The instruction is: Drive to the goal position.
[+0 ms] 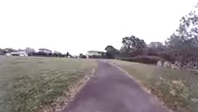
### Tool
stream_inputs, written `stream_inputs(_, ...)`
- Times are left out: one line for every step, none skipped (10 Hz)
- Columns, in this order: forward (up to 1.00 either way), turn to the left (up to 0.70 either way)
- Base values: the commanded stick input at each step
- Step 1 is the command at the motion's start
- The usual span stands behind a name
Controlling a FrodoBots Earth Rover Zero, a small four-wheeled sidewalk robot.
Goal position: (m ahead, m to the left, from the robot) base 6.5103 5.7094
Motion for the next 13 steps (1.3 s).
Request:
stream_inputs(0.85,-0.34)
stream_inputs(0.85,-0.34)
stream_inputs(0.85,-0.34)
stream_inputs(0.85,-0.26)
stream_inputs(0.85,-0.16)
stream_inputs(0.85,-0.06)
stream_inputs(0.85,0.00)
stream_inputs(0.85,0.00)
stream_inputs(0.85,0.00)
stream_inputs(0.85,0.00)
stream_inputs(0.85,0.00)
stream_inputs(0.85,0.00)
stream_inputs(0.85,0.00)
